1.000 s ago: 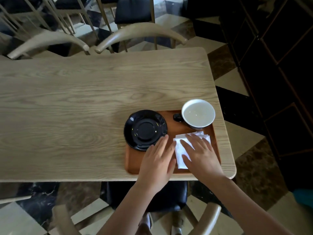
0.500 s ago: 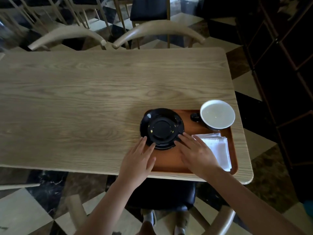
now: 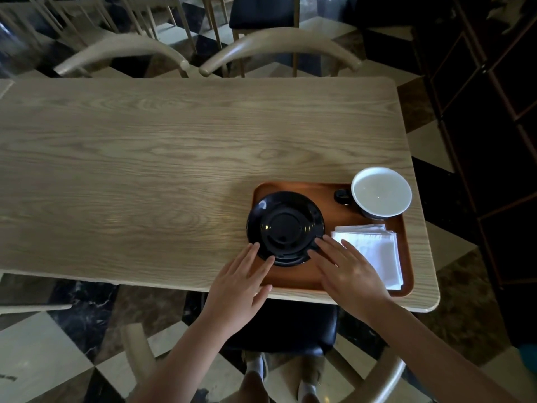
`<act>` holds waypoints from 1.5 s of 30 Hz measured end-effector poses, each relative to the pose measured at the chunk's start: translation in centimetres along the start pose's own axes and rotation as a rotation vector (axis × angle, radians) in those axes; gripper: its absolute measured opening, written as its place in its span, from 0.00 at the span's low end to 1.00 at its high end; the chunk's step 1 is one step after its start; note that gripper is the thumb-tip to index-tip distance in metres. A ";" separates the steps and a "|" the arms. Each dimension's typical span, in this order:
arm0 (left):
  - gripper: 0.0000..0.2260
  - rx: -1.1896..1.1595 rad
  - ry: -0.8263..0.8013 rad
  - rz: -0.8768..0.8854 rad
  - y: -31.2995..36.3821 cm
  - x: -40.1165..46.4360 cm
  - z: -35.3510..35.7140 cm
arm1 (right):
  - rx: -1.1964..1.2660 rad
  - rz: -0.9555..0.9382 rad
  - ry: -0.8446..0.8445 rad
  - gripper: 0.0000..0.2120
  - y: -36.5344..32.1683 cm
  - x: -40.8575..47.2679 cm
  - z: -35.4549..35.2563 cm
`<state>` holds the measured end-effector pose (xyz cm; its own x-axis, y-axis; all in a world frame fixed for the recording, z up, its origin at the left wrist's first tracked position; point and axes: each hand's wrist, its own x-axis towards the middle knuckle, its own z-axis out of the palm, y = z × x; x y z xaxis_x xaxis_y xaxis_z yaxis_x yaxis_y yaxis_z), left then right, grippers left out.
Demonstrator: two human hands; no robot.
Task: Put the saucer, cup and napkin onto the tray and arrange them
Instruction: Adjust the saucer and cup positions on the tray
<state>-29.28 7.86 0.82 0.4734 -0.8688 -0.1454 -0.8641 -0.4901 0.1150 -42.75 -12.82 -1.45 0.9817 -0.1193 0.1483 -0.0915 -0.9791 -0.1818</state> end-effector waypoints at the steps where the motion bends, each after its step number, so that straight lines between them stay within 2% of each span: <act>1: 0.24 0.009 -0.007 0.003 0.0 0.0 0.0 | 0.005 0.006 0.001 0.18 0.0 0.0 0.0; 6: 0.23 0.044 0.008 0.049 0.3 0.7 -1.3 | 0.012 0.022 0.013 0.15 -0.2 0.7 -0.5; 10: 0.22 -0.001 0.185 0.092 1.7 5.0 -3.9 | 0.014 0.100 0.168 0.15 0.8 2.7 -3.5; 14: 0.23 -0.021 0.290 0.093 5.0 12.1 -6.9 | -0.055 0.289 0.266 0.15 5.2 4.2 -6.8; 17: 0.21 -0.186 0.181 0.012 7.9 16.7 -7.7 | -0.060 0.544 0.141 0.21 8.7 4.1 -8.5; 19: 0.21 -0.284 0.068 -0.074 9.4 18.7 -7.5 | 0.051 0.728 0.014 0.26 10.2 3.9 -9.1; 21: 0.20 -0.367 -0.027 -0.156 9.9 19.8 -6.9 | 0.188 0.827 -0.047 0.27 11.3 3.6 -9.1; 24: 0.16 -0.539 -0.057 -0.213 9.9 20.3 -5.9 | 0.382 0.863 -0.051 0.23 12.1 3.7 -8.8; 30: 0.19 -0.796 -0.083 -0.280 9.6 20.6 -5.7 | 0.555 0.934 0.071 0.20 11.9 3.9 -8.5; 36: 0.14 -0.752 -0.100 -0.195 8.0 20.4 -5.3 | 0.543 0.938 0.091 0.20 11.6 4.1 -7.4; 45: 0.14 -0.748 -0.031 -0.229 6.9 19.0 -5.5 | 0.519 0.852 0.094 0.18 10.5 4.5 -6.7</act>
<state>-25.34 -12.42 4.28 0.6111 -0.7435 -0.2714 -0.3954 -0.5838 0.7091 -40.45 -24.73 3.85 0.6038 -0.7816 -0.1566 -0.6516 -0.3707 -0.6618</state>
